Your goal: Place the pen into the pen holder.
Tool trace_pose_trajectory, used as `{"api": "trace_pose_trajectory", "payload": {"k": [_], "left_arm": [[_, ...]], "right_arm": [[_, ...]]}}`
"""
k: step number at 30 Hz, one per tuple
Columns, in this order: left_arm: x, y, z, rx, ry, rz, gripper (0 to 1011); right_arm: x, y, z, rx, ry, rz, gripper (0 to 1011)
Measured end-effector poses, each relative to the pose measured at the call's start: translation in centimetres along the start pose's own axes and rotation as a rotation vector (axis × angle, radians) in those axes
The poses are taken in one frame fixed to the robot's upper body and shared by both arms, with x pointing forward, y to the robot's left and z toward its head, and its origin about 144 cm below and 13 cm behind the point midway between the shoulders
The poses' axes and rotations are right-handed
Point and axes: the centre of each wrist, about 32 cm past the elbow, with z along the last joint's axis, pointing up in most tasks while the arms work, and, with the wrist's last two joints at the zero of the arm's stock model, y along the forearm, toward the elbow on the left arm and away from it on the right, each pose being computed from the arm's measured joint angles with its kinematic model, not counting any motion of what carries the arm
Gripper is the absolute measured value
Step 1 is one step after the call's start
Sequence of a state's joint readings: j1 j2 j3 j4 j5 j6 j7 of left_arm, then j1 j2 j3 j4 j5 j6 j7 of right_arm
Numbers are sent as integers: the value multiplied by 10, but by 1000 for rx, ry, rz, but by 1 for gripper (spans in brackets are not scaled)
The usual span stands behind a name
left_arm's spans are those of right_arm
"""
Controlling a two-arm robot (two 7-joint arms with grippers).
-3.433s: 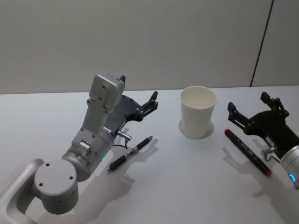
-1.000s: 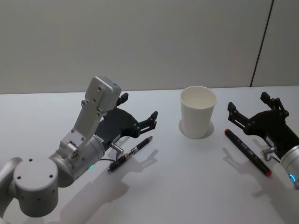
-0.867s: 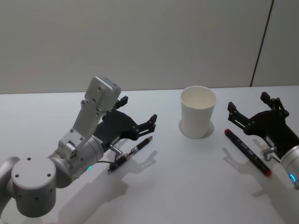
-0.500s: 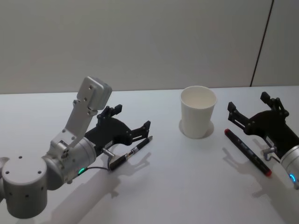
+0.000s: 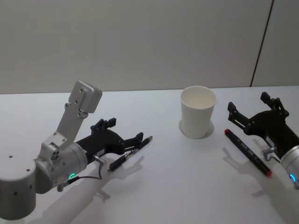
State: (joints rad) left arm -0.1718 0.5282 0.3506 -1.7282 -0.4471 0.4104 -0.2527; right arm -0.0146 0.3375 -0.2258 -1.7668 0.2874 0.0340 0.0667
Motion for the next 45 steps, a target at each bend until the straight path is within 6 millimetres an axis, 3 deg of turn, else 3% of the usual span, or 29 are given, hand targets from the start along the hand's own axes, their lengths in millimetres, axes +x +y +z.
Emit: {"api": "trace_pose_trajectory", "payload": {"k": [45], "left_arm": [[22, -13, -13, 204, 29, -94, 1001]], "right_arm": [[0, 0, 0, 0, 0, 0, 1001]]}}
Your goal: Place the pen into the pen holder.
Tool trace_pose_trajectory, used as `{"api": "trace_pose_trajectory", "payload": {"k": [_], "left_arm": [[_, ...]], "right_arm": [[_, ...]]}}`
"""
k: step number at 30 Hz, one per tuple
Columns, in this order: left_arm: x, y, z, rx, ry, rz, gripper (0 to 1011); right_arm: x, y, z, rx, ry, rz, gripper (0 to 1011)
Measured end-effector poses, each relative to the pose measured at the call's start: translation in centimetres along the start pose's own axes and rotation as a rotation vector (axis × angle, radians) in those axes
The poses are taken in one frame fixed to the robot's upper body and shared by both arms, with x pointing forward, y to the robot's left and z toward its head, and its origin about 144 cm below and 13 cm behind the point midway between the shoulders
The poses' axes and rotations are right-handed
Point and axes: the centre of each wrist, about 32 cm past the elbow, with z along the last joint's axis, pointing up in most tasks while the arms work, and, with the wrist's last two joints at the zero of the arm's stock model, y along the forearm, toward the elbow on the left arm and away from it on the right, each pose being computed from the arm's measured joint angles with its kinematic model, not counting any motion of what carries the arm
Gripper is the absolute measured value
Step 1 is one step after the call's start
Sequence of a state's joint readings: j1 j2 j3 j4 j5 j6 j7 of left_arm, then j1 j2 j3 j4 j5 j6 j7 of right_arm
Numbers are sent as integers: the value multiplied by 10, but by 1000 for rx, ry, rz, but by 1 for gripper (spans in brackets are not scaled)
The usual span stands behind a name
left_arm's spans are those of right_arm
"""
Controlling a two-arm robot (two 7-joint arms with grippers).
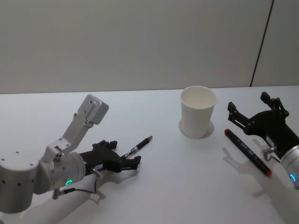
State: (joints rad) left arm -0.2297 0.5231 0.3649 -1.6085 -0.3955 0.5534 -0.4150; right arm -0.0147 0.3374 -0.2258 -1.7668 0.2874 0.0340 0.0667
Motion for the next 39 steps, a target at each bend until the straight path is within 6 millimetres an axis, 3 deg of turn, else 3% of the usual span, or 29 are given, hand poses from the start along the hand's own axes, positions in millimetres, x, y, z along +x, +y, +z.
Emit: {"api": "trace_pose_trajectory", "payload": {"k": [23, 39], "left_arm": [[5, -6, 1, 31, 32, -2, 1001], [-5, -7, 0, 42, 13, 3, 1004]], "right_arm": [[0, 0, 0, 0, 0, 0, 1001], [0, 0, 0, 0, 0, 0, 1001]]}}
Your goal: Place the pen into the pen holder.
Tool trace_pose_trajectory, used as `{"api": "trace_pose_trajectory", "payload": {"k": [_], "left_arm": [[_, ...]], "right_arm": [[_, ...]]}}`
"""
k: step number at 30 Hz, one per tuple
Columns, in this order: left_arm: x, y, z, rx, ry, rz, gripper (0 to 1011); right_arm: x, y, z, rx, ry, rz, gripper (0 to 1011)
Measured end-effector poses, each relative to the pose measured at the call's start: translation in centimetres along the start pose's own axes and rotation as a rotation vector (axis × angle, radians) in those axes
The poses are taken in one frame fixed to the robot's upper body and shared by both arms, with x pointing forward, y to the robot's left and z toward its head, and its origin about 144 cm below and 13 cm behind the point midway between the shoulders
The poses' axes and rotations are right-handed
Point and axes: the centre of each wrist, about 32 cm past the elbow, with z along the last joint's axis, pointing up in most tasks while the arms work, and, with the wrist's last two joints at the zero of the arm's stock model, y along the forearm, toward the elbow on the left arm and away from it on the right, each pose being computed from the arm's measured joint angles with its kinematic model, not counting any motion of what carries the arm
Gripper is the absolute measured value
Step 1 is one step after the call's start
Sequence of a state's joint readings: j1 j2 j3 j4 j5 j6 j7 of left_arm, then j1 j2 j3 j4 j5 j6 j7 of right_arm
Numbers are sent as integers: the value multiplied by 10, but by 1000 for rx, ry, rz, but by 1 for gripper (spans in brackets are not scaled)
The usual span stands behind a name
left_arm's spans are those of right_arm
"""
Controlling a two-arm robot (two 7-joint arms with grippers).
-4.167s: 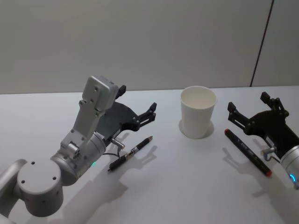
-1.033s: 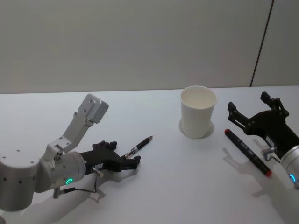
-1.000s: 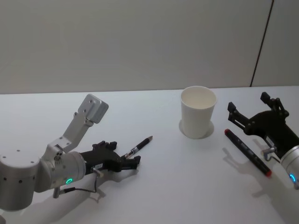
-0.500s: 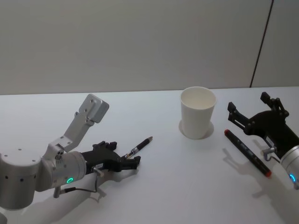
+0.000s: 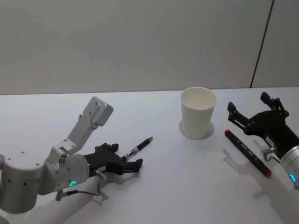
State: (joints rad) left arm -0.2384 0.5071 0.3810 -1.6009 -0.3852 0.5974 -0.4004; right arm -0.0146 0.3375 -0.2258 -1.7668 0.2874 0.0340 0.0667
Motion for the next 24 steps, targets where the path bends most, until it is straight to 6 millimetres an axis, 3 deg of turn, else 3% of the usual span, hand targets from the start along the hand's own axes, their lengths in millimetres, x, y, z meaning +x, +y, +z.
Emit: {"api": "trace_pose_trajectory", "payload": {"k": [24], "left_arm": [[-10, -1, -1, -10, -12, -4, 1004]], "right_arm": [[0, 0, 0, 0, 0, 0, 1001]]}}
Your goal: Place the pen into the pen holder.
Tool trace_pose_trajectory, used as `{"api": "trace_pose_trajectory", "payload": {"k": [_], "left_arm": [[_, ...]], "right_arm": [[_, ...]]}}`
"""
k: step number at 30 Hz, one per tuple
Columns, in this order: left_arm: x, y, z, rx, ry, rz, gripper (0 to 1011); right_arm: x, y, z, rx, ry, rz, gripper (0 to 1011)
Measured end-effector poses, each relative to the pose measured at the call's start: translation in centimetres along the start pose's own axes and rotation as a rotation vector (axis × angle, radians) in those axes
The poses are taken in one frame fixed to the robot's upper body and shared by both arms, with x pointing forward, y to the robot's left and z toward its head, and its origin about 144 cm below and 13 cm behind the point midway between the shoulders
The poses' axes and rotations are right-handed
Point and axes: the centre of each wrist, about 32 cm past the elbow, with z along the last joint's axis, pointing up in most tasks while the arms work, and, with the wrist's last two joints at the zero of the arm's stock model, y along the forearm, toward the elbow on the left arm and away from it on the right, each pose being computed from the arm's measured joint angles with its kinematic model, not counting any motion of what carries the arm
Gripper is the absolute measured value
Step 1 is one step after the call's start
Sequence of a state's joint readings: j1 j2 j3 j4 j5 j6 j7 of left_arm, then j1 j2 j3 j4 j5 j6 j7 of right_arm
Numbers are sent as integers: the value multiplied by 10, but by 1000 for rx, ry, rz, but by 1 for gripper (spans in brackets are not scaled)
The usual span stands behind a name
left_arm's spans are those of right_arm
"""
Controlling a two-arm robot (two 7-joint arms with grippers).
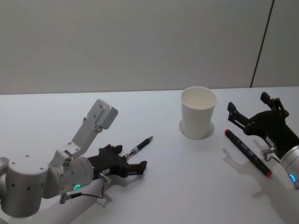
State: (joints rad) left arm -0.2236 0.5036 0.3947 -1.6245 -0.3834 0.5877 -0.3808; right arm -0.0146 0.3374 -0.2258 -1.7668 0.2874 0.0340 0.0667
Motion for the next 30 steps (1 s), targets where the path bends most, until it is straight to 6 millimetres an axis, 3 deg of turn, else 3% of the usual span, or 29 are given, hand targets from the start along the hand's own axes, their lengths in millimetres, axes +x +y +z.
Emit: {"api": "trace_pose_trajectory", "payload": {"k": [30], "left_arm": [[0, -2, -2, 1, -21, 28, 1003]], "right_arm": [[0, 0, 0, 0, 0, 0, 1002]]}}
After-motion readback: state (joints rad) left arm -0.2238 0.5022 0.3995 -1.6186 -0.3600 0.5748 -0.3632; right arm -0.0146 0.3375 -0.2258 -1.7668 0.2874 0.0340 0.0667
